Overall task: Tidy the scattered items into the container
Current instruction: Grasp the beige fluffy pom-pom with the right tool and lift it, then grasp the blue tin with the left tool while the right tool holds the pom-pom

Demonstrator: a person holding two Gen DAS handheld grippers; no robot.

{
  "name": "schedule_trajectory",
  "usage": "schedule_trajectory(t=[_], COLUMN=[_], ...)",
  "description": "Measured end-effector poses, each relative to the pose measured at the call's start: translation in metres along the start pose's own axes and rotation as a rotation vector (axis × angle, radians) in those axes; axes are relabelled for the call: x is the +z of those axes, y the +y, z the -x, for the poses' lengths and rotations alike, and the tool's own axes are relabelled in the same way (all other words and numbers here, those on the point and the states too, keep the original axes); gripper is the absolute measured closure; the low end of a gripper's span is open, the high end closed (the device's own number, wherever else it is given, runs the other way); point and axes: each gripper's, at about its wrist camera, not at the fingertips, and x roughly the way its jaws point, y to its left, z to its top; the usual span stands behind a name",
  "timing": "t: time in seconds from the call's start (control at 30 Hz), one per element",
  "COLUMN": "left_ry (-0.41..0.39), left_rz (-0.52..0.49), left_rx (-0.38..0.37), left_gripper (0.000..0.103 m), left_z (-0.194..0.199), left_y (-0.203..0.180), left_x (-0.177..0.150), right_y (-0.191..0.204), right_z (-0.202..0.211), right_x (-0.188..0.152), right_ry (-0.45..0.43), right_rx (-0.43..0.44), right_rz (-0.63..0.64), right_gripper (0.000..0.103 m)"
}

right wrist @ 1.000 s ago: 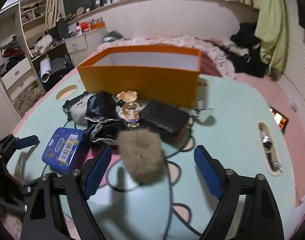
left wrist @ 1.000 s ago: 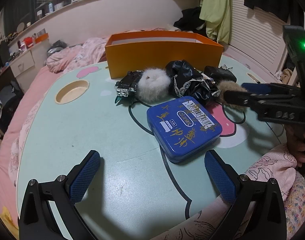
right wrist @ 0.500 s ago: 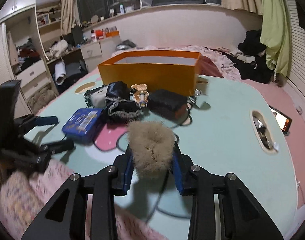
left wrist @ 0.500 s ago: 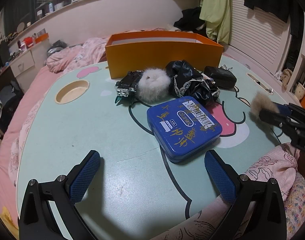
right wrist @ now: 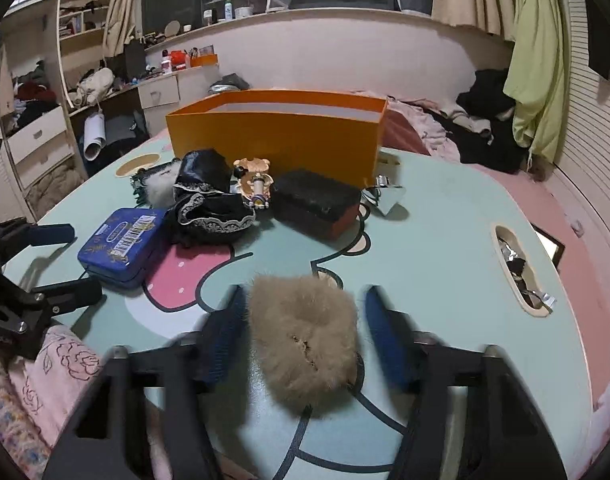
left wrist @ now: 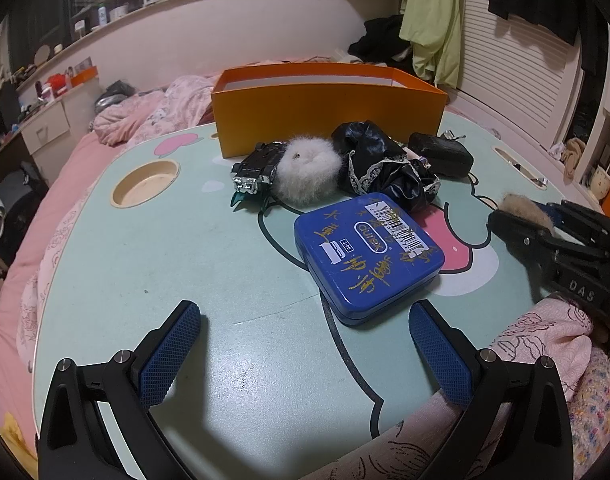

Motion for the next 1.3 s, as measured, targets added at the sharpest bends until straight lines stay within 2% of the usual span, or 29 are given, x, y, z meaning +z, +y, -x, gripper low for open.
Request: schedule_trajectory(t=[0.1, 0.2, 0.33, 0.4, 0.47, 0.63, 0.73, 0.8, 0.83, 0.9, 1.1, 1.3], left_ry=[-0.011, -0.061, -0.067, -0.037, 0.001, 0.067, 0.118, 0.167, 0.144, 0.118, 0.048, -0.007], left_rz=[0.001, -0.020, -0.017, 0.014, 0.030, -0.025, -0.033, -0.029, -0.044, -0.030, -0.061, 0.030], left_rx=[0.003, 0.008, -0.092, -0.097, -0.045, 0.020, 0.002, -0.036, -0.016, -0.036, -0.084, -0.136], left_gripper=[0.000, 0.000, 0.000, 0.000, 0.000, 0.000, 0.000, 0.008, 0.010, 0.021, 0.021, 0.021], left_z=[0.004, 0.018, 0.026, 0.018, 0.006, -0.018, -0.029, -0.040, -0.040, -0.037, -0.029, -0.009], left_y=[0.000, -0.004, -0.013, -0.016, -0.022, -0.037, -0.035, -0.030, -0.029, -0.021, -0.006, 0.015], left_x=[0.000, 0.005, 0.025, 0.037, 0.049, 0.057, 0.054, 0.051, 0.050, 0.048, 0.033, 0.036], right_y=[0.001, -0.001, 0.002, 0.002, 0.002, 0.002, 0.002, 0.001, 0.001, 0.001, 0.002, 0.001], right_z=[0.001, 0.001, 0.001, 0.001, 0.001, 0.001, 0.001, 0.001, 0.001, 0.001, 0.001, 0.004], right_x=[-0.005, -0.006, -0.006, -0.005, -0.005, -0.005, -0.006, -0.006, -0.006, -0.006, -0.005, 0.006], right_ry=[-0.026, -0.027, -0.028, -0.028, -0.029, -0.030, -0.030, -0.029, -0.030, -0.030, -0.028, -0.016], right_rx=[-0.001, 0.000, -0.002, -0.002, -0.002, -0.002, -0.002, -0.002, -0.003, -0.002, -0.004, 0.011], right_rz=[-0.002, -0.012, -0.010, -0.010, -0.011, -0.013, -0.013, -0.012, -0.012, -0.012, -0.010, -0.009], right_gripper=[0.067, 0.067, 0.067, 0.067, 0.067, 0.067, 0.067, 0.067, 0.067, 0.067, 0.066, 0.067])
